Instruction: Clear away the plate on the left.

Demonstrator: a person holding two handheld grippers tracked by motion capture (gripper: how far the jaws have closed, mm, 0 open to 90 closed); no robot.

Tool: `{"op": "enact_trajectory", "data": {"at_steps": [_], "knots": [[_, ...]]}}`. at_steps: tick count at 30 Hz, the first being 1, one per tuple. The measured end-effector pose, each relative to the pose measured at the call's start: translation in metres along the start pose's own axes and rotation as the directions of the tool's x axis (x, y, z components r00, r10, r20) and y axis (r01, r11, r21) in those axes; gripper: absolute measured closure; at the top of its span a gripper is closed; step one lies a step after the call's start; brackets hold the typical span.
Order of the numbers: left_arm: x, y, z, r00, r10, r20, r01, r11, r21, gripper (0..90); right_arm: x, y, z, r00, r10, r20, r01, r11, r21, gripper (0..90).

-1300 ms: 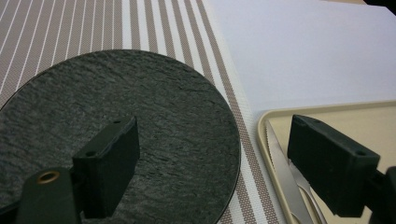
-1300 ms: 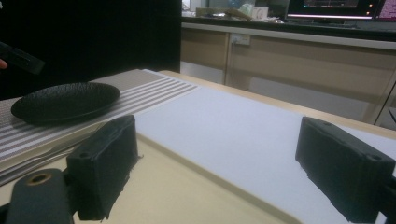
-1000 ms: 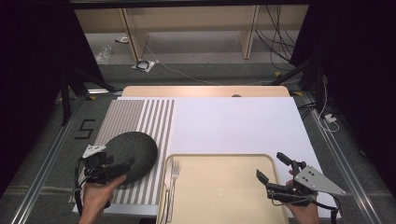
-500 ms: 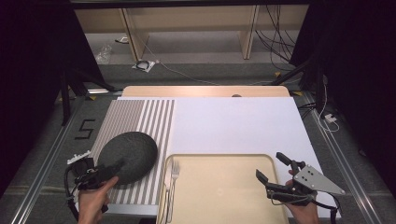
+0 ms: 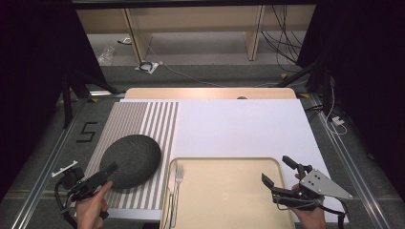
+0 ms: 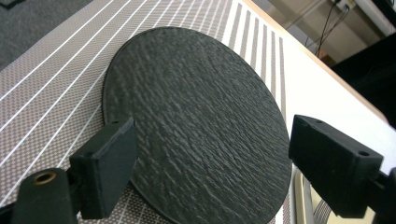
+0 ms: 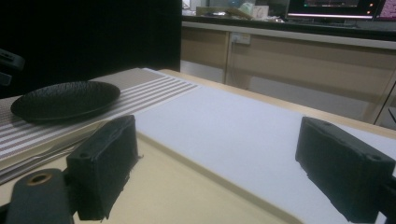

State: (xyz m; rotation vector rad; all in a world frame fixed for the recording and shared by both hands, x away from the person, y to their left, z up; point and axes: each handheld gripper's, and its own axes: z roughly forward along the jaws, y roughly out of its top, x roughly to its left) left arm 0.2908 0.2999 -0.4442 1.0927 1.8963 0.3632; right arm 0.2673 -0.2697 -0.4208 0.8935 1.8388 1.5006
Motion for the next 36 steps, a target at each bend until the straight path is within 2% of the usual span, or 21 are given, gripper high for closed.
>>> {"op": "enact_trajectory", "data": {"at_steps": [4, 7, 8, 10, 14, 18, 21, 22, 24, 26, 27, 28, 32, 34, 36], "knots": [[0.005, -0.001, -0.002, 0.9989, -0.046, -0.005, 0.046, 0.9989, -0.011, 15.4, 0.000, 0.000, 0.000, 1.0000, 0.000, -0.001, 0.000, 1.000, 0.001, 13.7], [0.009, -0.003, -0.003, 0.9953, -0.096, -0.011, 0.095, 0.9950, -0.030, 15.4, 0.001, 0.000, 0.000, 1.0000, 0.001, -0.002, -0.001, 1.000, 0.001, 13.7], [0.011, -0.003, -0.004, 0.9934, -0.114, -0.014, 0.113, 0.9930, -0.034, 15.4, 0.001, 0.000, 0.000, 1.0000, 0.000, -0.002, 0.000, 1.000, 0.001, 13.7], [0.015, -0.006, -0.004, 0.9851, -0.172, -0.004, 0.172, 0.9846, -0.034, 15.4, 0.000, 0.000, 0.000, 1.0000, -0.001, 0.001, 0.001, 1.000, 0.002, 13.7], [0.024, -0.011, -0.003, 0.9568, -0.289, 0.027, 0.290, 0.9570, -0.011, 15.4, 0.001, 0.000, 0.000, 1.0000, 0.001, 0.000, -0.001, 1.000, 0.000, 13.6], [0.028, -0.015, -0.003, 0.9323, -0.358, 0.053, 0.358, 0.9336, 0.002, 15.4, 0.001, 0.000, 0.001, 1.0000, -0.007, -0.002, 0.007, 1.000, 0.004, 13.7], [0.031, -0.019, -0.002, 0.9067, -0.415, 0.076, 0.414, 0.9099, 0.024, 15.7, 0.001, 0.000, 0.001, 1.0000, -0.002, 0.000, 0.002, 1.000, -0.001, 13.7], [0.031, -0.021, -0.001, 0.9007, -0.427, 0.078, 0.426, 0.9040, 0.037, 15.7, 0.001, 0.000, 0.001, 1.0000, -0.002, 0.000, 0.002, 1.000, -0.001, 13.6], [0.032, -0.023, 0.001, 0.8895, -0.449, 0.085, 0.446, 0.8935, 0.055, 15.9, 0.001, 0.000, 0.001, 1.0000, -0.005, 0.000, 0.005, 1.000, 0.003, 13.7], [0.032, -0.025, 0.001, 0.8821, -0.463, 0.088, 0.459, 0.8863, 0.061, 16.1, 0.002, 0.000, 0.001, 1.0000, -0.009, -0.002, 0.009, 1.000, 0.004, 13.7], [0.031, -0.025, 0.001, 0.8793, -0.468, 0.090, 0.464, 0.8838, 0.060, 16.3, 0.002, 0.000, 0.001, 0.9999, -0.010, -0.003, 0.010, 1.000, 0.004, 13.6], [0.032, -0.026, 0.001, 0.8792, -0.468, 0.091, 0.463, 0.8837, 0.065, 16.3, 0.002, 0.000, 0.001, 1.0000, -0.008, -0.003, 0.008, 1.000, 0.004, 13.7], [0.034, -0.029, 0.005, 0.8584, -0.504, 0.096, 0.496, 0.8629, 0.099, 17.0, 0.002, 0.001, 0.001, 1.0000, -0.009, 0.000, 0.009, 1.000, 0.004, 13.7], [0.035, -0.030, 0.006, 0.8425, -0.530, 0.098, 0.521, 0.8474, 0.103, 17.6, 0.002, 0.001, 0.001, 1.0000, -0.009, -0.001, 0.009, 1.000, 0.005, 13.7], [0.036, -0.031, 0.006, 0.8353, -0.540, 0.104, 0.532, 0.8413, 0.097, 18.1, 0.003, 0.001, 0.001, 0.9999, -0.011, -0.001, 0.011, 1.000, 0.008, 13.7]]}}
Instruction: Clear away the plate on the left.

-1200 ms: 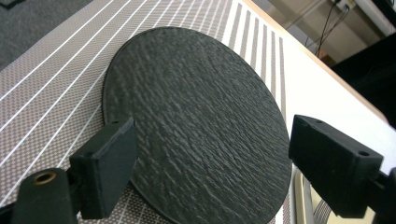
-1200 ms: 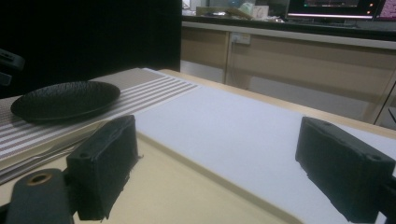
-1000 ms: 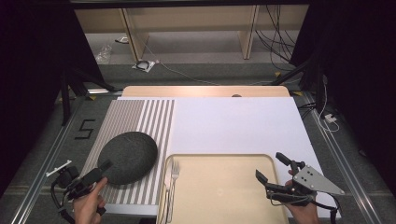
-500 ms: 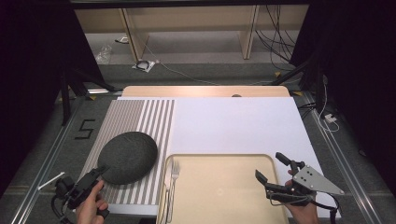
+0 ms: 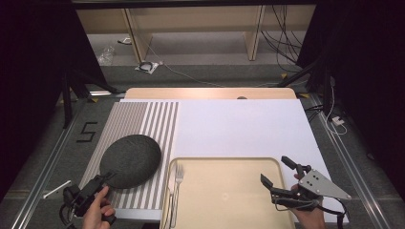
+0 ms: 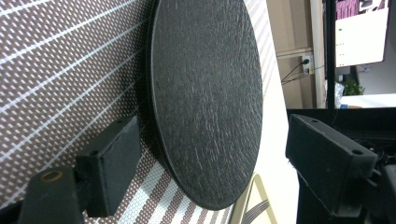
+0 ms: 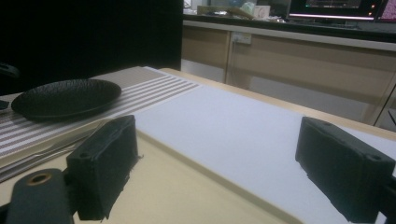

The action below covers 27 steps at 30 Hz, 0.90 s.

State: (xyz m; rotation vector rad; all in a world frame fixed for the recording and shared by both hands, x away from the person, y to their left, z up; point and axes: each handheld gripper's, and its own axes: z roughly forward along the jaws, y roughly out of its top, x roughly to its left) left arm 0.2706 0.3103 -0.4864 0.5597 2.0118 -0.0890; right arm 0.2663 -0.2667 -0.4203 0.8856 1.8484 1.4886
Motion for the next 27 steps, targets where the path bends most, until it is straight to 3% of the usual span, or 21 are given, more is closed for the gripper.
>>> {"op": "enact_trajectory", "data": {"at_steps": [8, 13, 19, 21, 27], "knots": [[0.006, -0.003, 0.008, 0.9974, -0.071, 0.013, 0.071, 0.9973, 0.020, 22.8, 0.000, 0.000, 0.000, 1.0000, -0.002, -0.002, 0.002, 1.000, -0.002, 13.7], [0.006, -0.008, 0.010, 0.9965, -0.078, 0.031, 0.077, 0.9968, 0.023, 26.3, 0.000, 0.000, 0.000, 1.0000, -0.002, -0.002, 0.002, 1.000, -0.002, 13.7], [0.009, -0.011, 0.015, 0.9919, -0.122, 0.036, 0.121, 0.9925, 0.017, 31.8, 0.000, 0.000, 0.000, 1.0000, 0.001, -0.001, -0.001, 1.000, 0.001, 13.7], [0.009, -0.011, 0.016, 0.9928, -0.117, 0.027, 0.117, 0.9932, 0.006, 33.8, 0.000, 0.000, 0.001, 1.0000, 0.000, -0.003, 0.000, 1.000, 0.000, 13.7], [0.012, -0.015, 0.017, 0.9863, -0.161, 0.037, 0.161, 0.9869, 0.006, 37.9, 0.000, 0.000, 0.001, 1.0000, -0.001, -0.003, 0.001, 1.000, 0.000, 13.7]]}}
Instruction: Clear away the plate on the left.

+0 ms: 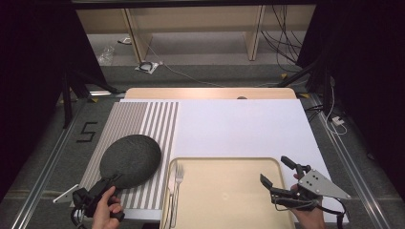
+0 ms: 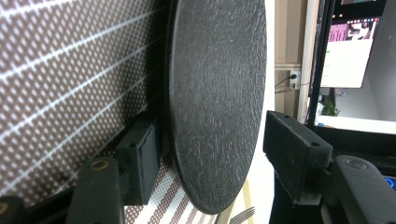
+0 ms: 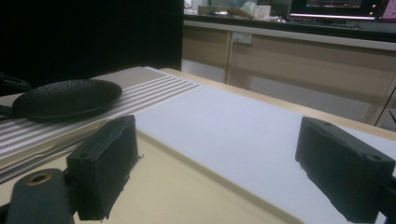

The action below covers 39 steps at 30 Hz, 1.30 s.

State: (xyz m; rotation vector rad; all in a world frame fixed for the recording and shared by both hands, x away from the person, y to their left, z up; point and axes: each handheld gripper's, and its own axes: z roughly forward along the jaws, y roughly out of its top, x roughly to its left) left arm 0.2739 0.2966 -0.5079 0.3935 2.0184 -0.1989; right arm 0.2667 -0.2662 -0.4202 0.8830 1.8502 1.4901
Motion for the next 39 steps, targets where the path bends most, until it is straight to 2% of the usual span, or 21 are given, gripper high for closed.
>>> {"op": "enact_trajectory", "data": {"at_steps": [3, 7, 11, 14, 22, 28, 34, 39], "knots": [[0.001, -0.003, 0.001, 0.9997, -0.019, 0.017, 0.019, 0.9998, -0.009, 40.2, 0.000, 0.000, 0.000, 1.0000, -0.001, -0.001, 0.001, 1.000, -0.001, 13.7], [0.000, -0.006, 0.002, 0.9994, -0.023, 0.027, 0.024, 0.9995, -0.021, 43.2, 0.000, 0.000, 0.000, 1.0000, -0.001, 0.000, 0.001, 1.000, 0.000, 13.7], [0.003, -0.008, 0.004, 0.9978, -0.059, 0.032, 0.059, 0.9981, -0.015, 47.1, 0.000, 0.000, 0.000, 1.0000, -0.001, 0.000, 0.001, 1.000, 0.000, 13.7], [0.003, -0.009, 0.005, 0.9976, -0.058, 0.040, 0.058, 0.9981, -0.020, 49.0, 0.000, 0.000, 0.000, 1.0000, -0.001, -0.002, 0.001, 1.000, -0.001, 13.7], [0.007, -0.010, 0.009, 0.9948, -0.090, 0.048, 0.091, 0.9957, -0.020, 55.0, 0.000, 0.000, 0.000, 1.0000, -0.003, -0.004, 0.003, 1.000, -0.002, 13.7], [0.007, -0.013, 0.013, 0.9948, -0.090, 0.048, 0.092, 0.9953, -0.031, 57.2, 0.001, 0.000, 0.001, 1.0000, -0.005, -0.005, 0.005, 1.000, 0.000, 13.7], [0.009, -0.016, 0.015, 0.9930, -0.107, 0.050, 0.110, 0.9924, -0.056, 61.9, 0.001, 0.000, 0.001, 1.0000, -0.008, -0.006, 0.008, 1.000, 0.000, 13.7], [0.011, -0.017, 0.017, 0.9900, -0.127, 0.061, 0.130, 0.9897, -0.058, 63.8, 0.001, 0.000, 0.001, 0.9999, -0.008, -0.007, 0.008, 1.000, -0.001, 13.7]]}}
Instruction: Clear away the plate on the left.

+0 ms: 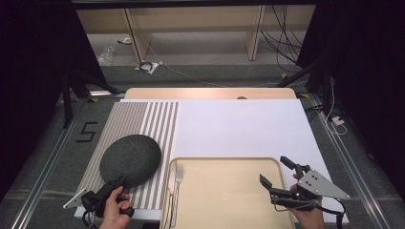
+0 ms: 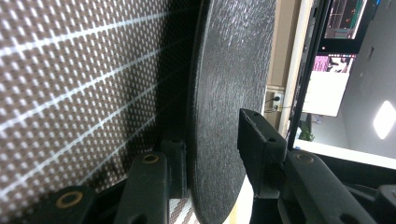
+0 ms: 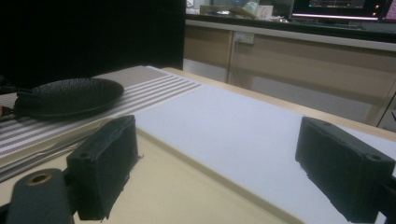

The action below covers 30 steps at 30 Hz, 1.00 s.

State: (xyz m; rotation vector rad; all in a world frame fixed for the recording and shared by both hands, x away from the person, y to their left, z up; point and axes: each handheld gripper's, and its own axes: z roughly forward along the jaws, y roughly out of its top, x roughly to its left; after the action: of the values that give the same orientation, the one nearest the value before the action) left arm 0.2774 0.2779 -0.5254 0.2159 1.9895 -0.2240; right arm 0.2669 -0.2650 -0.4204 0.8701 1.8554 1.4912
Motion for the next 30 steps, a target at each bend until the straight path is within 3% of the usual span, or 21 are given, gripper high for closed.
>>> {"op": "enact_trajectory", "data": {"at_steps": [2, 6, 16, 24, 27, 30], "knots": [[-0.0004, -0.0005, 0.0001, 0.9998, 0.014, -0.013, -0.014, 0.9999, -0.001, 64.1, 0.0001, 0.0000, 0.0001, 1.0000, 0.000, -0.001, 0.000, 1.000, 0.002, 13.7], [0.0008, -0.0005, 0.0002, 0.9998, 0.003, -0.019, -0.004, 1.0000, -0.004, 68.1, 0.0000, 0.0000, 0.0001, 1.0000, 0.000, -0.002, 0.000, 1.000, 0.000, 13.7], [0.0061, -0.0005, 0.0004, 0.9984, -0.053, -0.021, 0.052, 0.9986, -0.006, 81.0, 0.0003, 0.0002, -0.0001, 1.0000, -0.001, -0.004, 0.001, 1.000, 0.002, 13.8], [0.0041, -0.0016, -0.0016, 0.9990, -0.039, 0.023, 0.039, 0.9992, -0.011, 84.7, 0.0005, 0.0000, 0.0000, 1.0000, -0.003, -0.007, 0.003, 1.000, 0.005, 13.8], [0.0035, -0.0016, -0.0017, 0.9990, -0.042, 0.017, 0.043, 0.9990, -0.010, 84.9, 0.0003, -0.0001, 0.0002, 1.0000, -0.002, -0.007, 0.002, 1.000, 0.005, 13.8], [0.0019, -0.0010, -0.0026, 0.9997, -0.021, 0.010, 0.021, 0.9998, -0.008, 85.0, 0.0003, 0.0000, 0.0002, 1.0000, -0.001, -0.008, 0.001, 1.000, 0.005, 13.8]]}}
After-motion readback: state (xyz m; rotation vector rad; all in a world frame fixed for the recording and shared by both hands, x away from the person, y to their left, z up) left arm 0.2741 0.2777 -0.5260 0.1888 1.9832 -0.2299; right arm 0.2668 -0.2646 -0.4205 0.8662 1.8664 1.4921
